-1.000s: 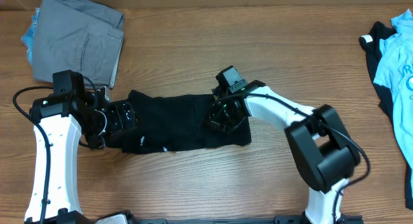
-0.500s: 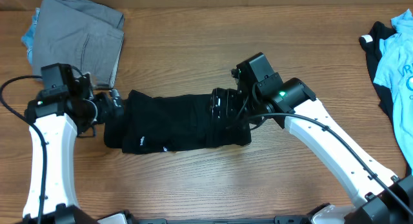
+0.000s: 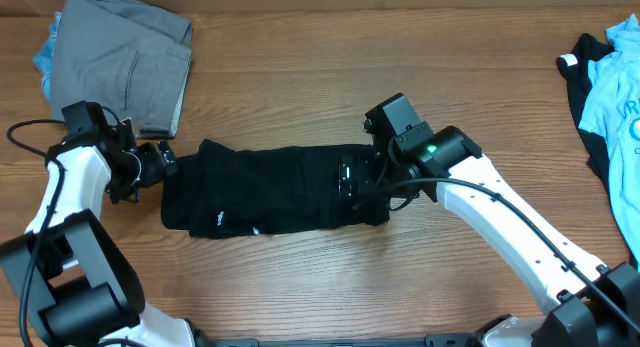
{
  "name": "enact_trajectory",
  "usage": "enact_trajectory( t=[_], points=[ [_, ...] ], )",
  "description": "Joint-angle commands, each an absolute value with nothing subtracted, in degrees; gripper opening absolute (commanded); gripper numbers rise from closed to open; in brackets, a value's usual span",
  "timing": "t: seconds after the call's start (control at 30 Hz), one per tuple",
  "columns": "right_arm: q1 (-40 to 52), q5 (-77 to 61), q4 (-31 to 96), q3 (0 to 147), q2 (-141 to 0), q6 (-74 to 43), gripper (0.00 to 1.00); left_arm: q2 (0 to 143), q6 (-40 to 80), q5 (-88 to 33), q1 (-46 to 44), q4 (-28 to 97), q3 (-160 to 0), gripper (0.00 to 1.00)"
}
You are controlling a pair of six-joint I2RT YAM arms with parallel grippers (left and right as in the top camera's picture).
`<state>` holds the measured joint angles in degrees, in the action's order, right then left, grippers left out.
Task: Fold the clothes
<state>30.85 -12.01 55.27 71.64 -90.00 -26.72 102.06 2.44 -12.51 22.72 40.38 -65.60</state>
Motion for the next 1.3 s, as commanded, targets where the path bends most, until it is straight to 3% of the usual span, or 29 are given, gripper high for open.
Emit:
enact_trajectory(
  t=[0.0,0.3,0.6,1.07,1.2,1.27],
  points=[
    [31.2,-10.0,54.5,69.7,-90.0,-22.4,1.0,104.4,-3.2,-18.3,24.3,39.1,-65.8,1.0],
    [31.2,-10.3,46.2,61.6,-90.0,-22.5,1.0,112.9,-5.0,-21.1,25.5,44.9,-65.8,0.91],
    [31.1,-11.2,43.1,58.3,-90.0,-22.5,1.0,116.6,-12.2,-28.7,25.5,49.8,-65.8,0.92],
    [31.1,-11.2,42.5,58.3,-90.0,-22.5,1.0,116.6,-12.1,-28.6,24.8,55.0,-65.8,0.9],
    [31.1,-11.2,42.4,58.3,-90.0,-22.5,1.0,116.6,-11.7,-28.6,23.9,54.8,-65.8,0.63],
    [31.1,-11.2,42.4,58.3,-90.0,-22.5,1.0,116.6,-11.6,-29.1,23.1,54.2,-65.8,0.64]
  ],
)
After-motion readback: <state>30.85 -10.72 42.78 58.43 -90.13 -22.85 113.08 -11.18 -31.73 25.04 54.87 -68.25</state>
